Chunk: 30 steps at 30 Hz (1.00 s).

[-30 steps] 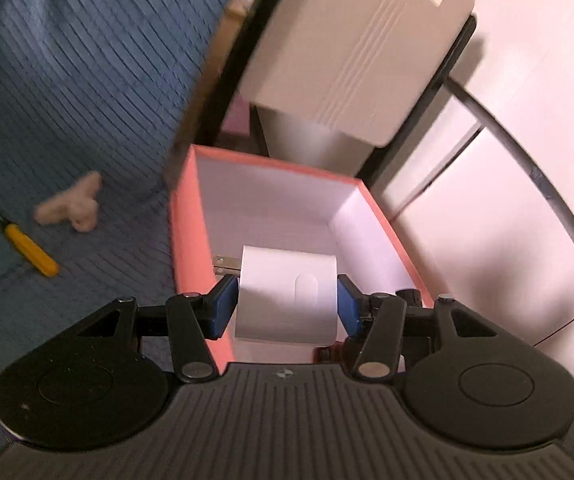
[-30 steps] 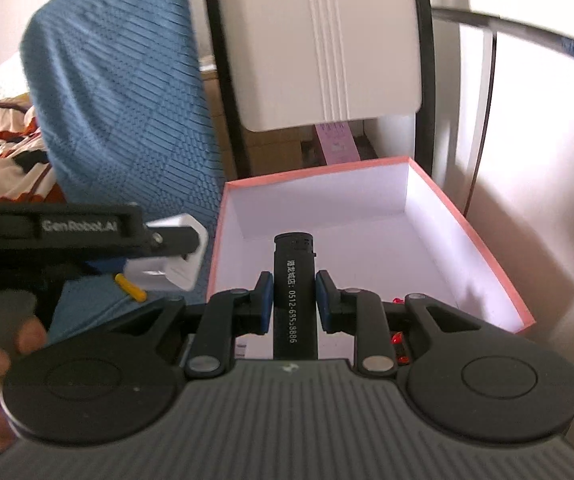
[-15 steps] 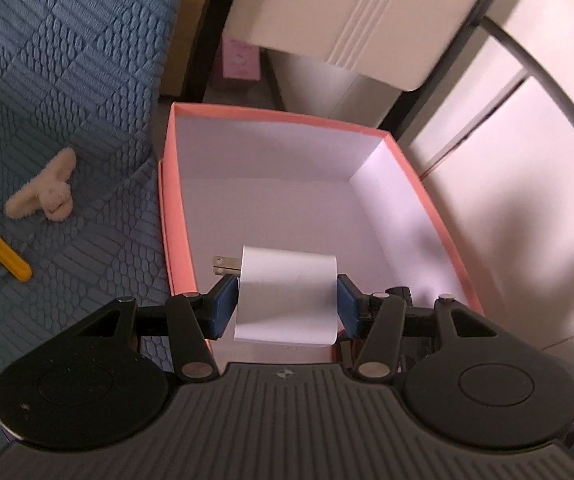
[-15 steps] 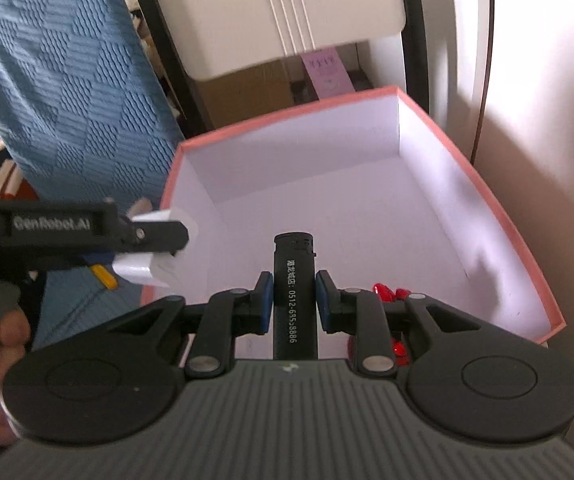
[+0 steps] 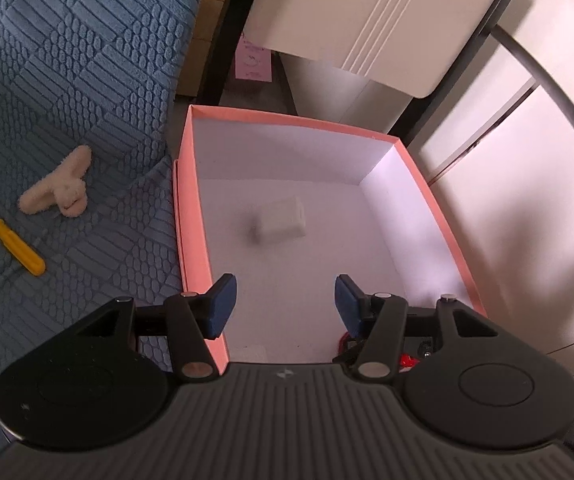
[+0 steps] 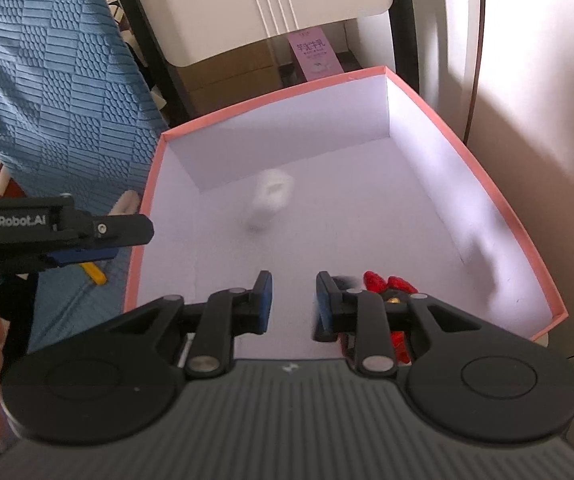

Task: Organize rigid objects
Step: 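Open the left gripper to drop the charger while the right gripper releases the USB stick, then withdraw both grippers from the box back toward the chair seat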

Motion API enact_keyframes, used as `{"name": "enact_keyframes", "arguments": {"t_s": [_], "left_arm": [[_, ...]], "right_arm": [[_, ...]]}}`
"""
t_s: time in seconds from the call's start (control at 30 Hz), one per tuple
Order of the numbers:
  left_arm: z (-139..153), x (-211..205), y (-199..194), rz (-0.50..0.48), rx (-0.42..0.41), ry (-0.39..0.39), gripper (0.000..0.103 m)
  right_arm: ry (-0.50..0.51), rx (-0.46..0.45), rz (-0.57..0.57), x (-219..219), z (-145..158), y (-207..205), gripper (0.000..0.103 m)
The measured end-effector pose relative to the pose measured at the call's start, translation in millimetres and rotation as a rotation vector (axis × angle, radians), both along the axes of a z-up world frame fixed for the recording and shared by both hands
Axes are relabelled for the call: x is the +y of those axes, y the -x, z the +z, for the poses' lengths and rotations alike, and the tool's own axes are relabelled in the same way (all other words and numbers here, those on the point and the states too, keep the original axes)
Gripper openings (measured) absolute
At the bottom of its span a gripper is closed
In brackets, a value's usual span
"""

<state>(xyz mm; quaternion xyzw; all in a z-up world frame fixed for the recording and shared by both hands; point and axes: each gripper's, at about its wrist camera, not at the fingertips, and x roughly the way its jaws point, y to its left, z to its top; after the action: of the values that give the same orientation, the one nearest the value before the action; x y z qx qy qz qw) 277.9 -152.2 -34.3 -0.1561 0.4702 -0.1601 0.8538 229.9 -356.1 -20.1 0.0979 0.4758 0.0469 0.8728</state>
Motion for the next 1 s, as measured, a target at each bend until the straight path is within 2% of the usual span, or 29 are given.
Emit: {"name": "enact_keyframes", "arguments": {"t_s": [0.27, 0.5, 0.73, 1.0], "left_arm": [[15.5, 15.1, 29.4, 0.029, -0.08, 0.009, 0.061], [37.5, 25.7, 79.8, 0.077, -0.189, -0.013, 0.061], [43.0, 46.5, 119.5, 0.158, -0.217, -0.013, 0.061], [42.8, 64.5, 149.6, 0.16, -0.246, -0.054, 0.061]], "right_arm": [[-0.03, -0.065, 0.024, 9.8, 23.1, 18.3, 0.029], [-0.066, -0.146, 0.043, 16.6, 47.4, 43.6, 0.029], [-0.055, -0.207, 0.098, 32.2, 60.8, 73.1, 0.029], [-0.039, -0.271, 0.165, 53.0, 72.8, 103.2, 0.029]]}}
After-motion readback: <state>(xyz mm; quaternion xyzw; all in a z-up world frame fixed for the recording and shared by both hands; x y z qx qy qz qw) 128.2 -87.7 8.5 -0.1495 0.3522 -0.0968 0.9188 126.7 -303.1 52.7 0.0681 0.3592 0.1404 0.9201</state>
